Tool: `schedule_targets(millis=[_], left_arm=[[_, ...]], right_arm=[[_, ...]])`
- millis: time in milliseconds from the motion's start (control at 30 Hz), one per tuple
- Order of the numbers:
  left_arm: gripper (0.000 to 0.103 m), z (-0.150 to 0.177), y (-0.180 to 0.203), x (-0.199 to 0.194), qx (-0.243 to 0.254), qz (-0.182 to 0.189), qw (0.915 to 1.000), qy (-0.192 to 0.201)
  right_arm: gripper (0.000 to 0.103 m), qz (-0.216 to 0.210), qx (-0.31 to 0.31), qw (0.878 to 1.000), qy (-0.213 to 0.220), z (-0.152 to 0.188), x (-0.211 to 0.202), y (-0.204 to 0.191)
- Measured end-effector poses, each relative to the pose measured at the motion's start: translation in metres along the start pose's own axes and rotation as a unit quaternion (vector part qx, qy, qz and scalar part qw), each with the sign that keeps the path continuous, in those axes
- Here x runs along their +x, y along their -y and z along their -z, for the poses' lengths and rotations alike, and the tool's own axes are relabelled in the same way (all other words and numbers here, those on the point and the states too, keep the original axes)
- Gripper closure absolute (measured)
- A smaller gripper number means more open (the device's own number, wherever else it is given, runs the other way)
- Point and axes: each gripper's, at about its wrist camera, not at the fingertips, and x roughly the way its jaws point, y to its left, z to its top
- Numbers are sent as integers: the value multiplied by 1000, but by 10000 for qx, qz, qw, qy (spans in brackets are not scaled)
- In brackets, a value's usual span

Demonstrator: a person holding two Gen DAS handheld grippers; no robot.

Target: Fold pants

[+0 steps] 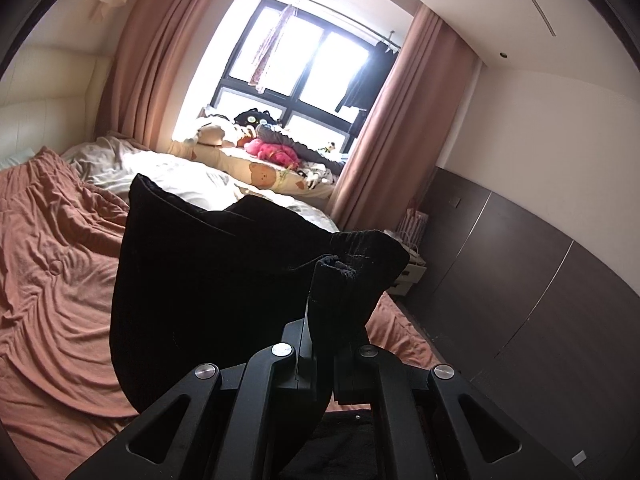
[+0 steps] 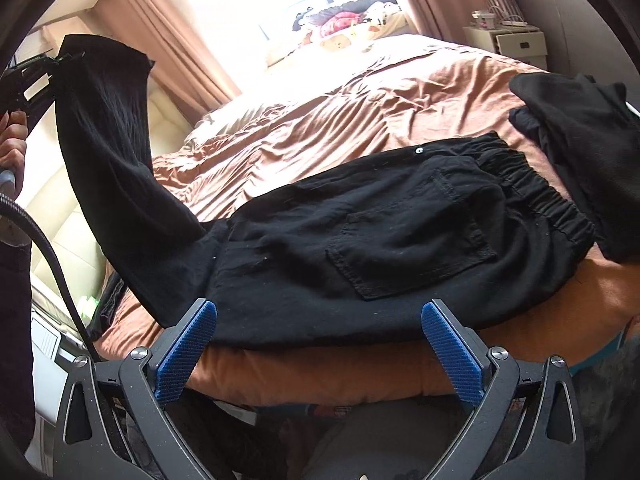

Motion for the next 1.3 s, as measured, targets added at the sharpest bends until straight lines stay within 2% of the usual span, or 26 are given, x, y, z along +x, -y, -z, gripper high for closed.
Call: schedule_targets(millis=[267, 433, 633, 900, 1167, 1300], left_arm=[[99, 14, 51, 46, -11, 456, 9982, -377], [99, 37, 85, 89, -8, 673, 9940, -860], [99, 60, 119, 136, 71, 685, 9895, -1267], [99, 75, 125, 170, -3, 667, 9874, -1437], [99, 115, 144, 201, 130, 805, 9771, -1963], [99, 115, 148, 215, 116, 700, 9776, -1981]], right_arm=[[0, 191, 445, 9987, 146, 6, -30, 38], [0, 362, 670, 9970, 108, 13, -40, 59], [0, 465, 911, 9947, 60, 20, -46, 79], [0, 526, 1270, 9903, 182, 17, -49, 101], [0, 552, 1477, 9874, 119, 23, -45, 113], [0, 598, 1485, 9871, 73, 28, -48, 116]])
